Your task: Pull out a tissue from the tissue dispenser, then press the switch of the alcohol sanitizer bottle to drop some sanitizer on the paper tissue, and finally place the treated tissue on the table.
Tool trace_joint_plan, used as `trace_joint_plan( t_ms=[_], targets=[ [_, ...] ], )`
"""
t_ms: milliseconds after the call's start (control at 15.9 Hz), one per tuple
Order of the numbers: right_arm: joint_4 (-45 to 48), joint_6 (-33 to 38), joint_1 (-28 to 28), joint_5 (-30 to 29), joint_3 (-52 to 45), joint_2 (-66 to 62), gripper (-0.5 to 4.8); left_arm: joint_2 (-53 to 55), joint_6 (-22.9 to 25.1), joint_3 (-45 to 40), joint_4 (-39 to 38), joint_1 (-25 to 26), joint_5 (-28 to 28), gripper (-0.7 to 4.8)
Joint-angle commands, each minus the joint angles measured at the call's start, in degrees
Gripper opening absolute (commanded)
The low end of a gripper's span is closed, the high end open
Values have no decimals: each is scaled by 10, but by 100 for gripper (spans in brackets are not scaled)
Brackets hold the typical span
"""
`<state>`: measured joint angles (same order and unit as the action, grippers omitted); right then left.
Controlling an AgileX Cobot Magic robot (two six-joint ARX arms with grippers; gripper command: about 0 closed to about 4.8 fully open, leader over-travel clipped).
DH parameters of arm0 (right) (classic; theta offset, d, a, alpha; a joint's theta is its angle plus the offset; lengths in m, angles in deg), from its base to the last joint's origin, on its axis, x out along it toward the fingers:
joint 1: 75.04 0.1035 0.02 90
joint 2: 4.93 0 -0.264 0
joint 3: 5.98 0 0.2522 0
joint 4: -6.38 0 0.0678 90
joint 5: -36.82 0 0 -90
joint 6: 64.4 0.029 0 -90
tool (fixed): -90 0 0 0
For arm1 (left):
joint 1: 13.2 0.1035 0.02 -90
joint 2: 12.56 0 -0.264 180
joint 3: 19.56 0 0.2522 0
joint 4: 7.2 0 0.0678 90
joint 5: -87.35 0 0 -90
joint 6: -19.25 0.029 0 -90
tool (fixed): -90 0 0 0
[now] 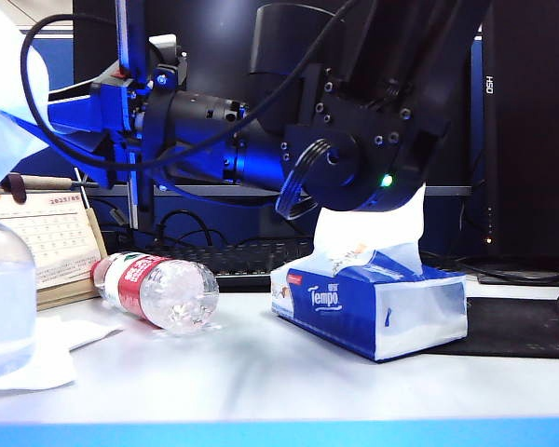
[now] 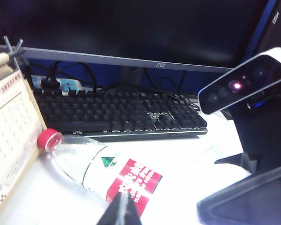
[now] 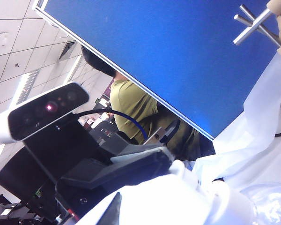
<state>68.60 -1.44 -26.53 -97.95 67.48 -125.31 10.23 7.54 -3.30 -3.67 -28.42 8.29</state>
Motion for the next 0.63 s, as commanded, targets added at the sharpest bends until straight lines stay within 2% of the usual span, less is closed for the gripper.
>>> trace_joint_plan(
  t_ms=[63, 440, 565, 628],
  targets=[
    [10, -2, 1, 1, 3, 3, -3, 10, -21, -19, -156, 0, 9, -5],
    [10, -2, 2, 1, 3, 3, -3, 10, -44, -19, -168, 0, 7, -5],
    [10, -2, 2, 1, 3, 3, -3, 9, -42, -19, -149, 0, 9, -5],
    [12, -2, 2, 1, 3, 3, -3, 9, -48, -16, -107, 0, 19, -5]
  ],
)
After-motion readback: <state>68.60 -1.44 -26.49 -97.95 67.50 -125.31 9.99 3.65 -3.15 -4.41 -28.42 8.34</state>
